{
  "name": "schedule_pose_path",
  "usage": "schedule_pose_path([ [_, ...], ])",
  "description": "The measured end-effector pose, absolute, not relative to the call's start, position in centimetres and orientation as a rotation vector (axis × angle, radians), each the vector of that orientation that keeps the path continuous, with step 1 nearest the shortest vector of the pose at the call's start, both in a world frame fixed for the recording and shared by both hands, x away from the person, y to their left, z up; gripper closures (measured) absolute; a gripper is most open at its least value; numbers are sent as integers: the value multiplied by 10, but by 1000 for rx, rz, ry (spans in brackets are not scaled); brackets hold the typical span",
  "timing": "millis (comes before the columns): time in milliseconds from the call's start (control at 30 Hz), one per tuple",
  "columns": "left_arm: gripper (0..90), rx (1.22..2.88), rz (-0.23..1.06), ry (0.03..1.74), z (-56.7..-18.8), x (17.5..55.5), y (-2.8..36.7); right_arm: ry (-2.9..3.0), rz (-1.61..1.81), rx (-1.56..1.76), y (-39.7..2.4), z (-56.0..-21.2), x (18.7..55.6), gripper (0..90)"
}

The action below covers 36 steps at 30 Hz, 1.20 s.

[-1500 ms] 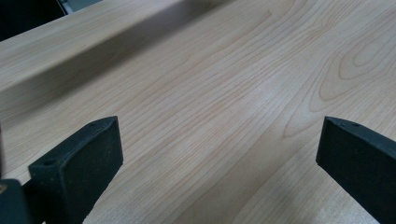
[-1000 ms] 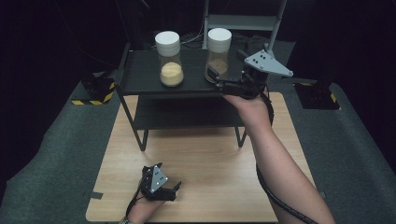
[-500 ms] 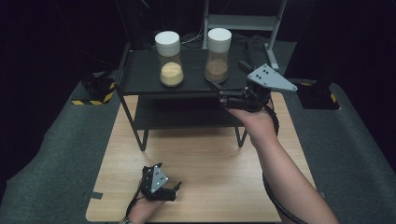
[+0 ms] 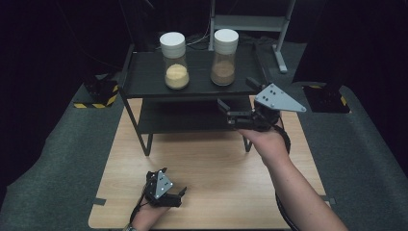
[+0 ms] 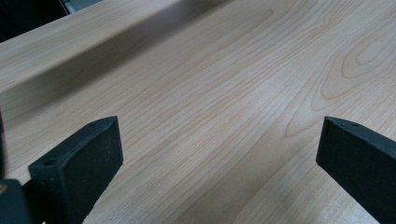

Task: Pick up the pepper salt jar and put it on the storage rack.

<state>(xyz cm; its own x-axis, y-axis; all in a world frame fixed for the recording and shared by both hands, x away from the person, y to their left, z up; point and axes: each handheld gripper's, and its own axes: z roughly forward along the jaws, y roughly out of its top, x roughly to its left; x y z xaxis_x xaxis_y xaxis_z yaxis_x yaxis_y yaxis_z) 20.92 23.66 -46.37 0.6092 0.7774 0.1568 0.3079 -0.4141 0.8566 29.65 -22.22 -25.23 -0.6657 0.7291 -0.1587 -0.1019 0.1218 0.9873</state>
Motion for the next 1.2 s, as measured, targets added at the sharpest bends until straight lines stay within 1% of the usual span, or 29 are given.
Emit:
schedule_pose_path([
  [500,7,1991,708,840,-465,208,237,1797,1587,639,-238,-288,279,1],
  [1200,8,1990,707,839,-465,208,237,1893,1511,645,-247,-339,265,1],
])
